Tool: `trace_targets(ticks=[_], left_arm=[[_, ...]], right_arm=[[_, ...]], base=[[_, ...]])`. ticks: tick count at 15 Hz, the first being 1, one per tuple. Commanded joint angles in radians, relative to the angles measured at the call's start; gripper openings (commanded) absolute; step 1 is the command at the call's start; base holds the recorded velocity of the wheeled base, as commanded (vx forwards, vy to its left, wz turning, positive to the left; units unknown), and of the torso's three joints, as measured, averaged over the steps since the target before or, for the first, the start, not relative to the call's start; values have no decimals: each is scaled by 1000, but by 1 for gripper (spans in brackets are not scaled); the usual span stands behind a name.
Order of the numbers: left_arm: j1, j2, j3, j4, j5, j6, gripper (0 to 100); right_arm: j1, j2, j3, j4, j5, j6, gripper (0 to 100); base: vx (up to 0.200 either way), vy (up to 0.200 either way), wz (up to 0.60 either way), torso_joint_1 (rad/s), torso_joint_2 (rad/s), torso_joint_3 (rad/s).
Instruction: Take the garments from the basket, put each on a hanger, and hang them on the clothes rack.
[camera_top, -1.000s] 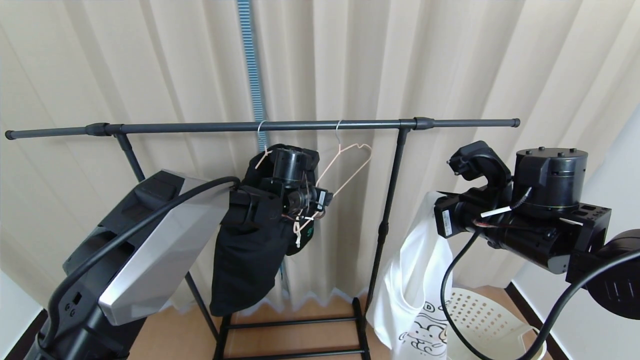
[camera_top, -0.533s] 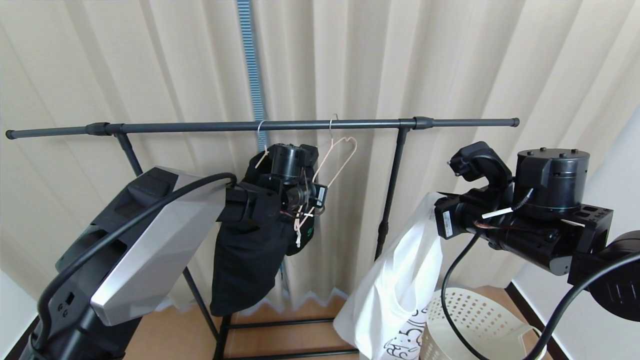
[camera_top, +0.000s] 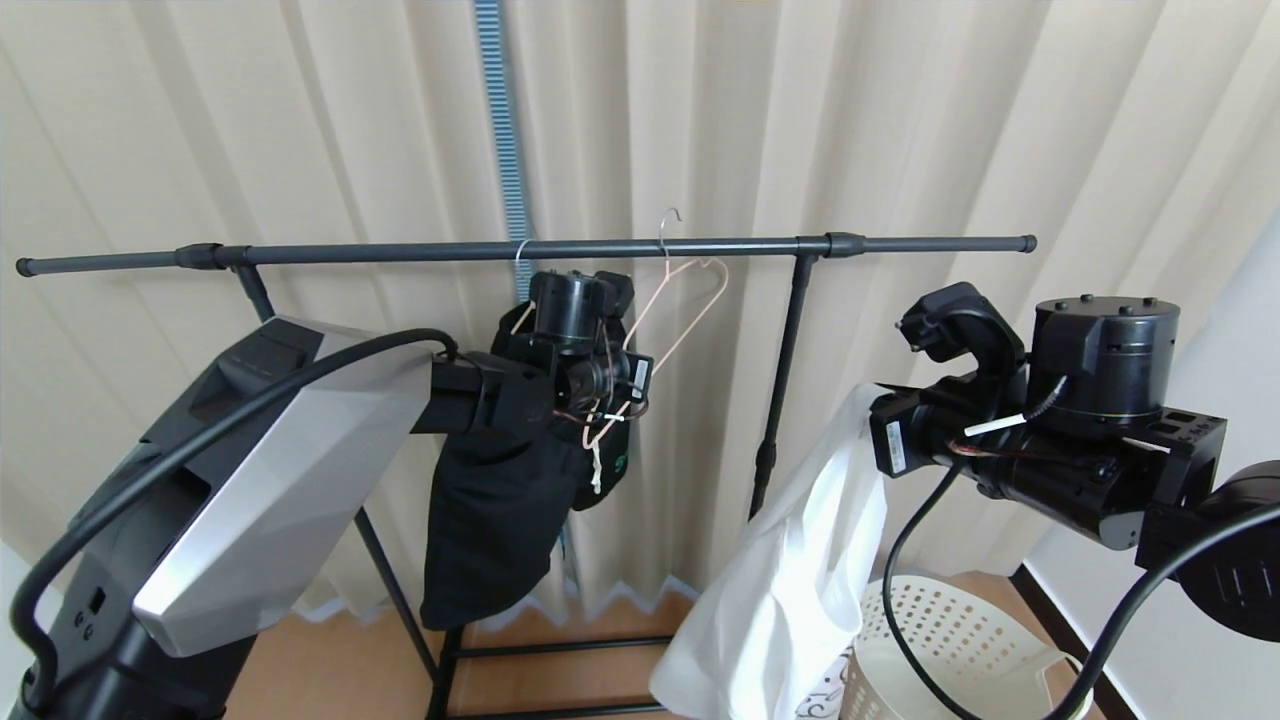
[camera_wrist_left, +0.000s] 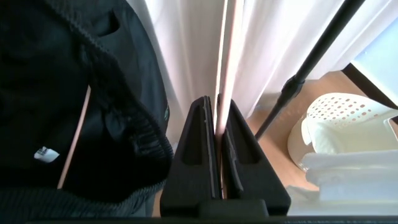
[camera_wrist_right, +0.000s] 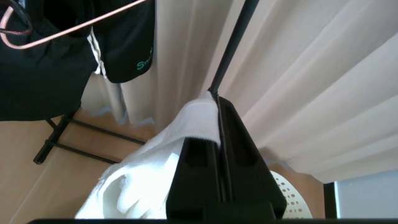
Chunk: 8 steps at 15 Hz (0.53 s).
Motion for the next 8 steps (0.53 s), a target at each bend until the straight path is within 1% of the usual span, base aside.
trace_targets(ticks=[1,3,5,8], left_arm=[[-3,-40,25,-1,1,0,0],[-6,-72,61,-2,-2,0,0],[-19,-120,125,-16,-4,-2,0],[-28,-164,222,-108,-5,4,0]], right_arm=[[1,2,0,0,0,0,0],[1,2,0,0,0,0,0],[1,2,-2,0,0,0,0],[1,4,-2,0,0,0,0]], base=[[0,0,0,0,0,0],[0,0,0,0,0,0],[0,0,0,0,0,0],[0,0,0,0,0,0]])
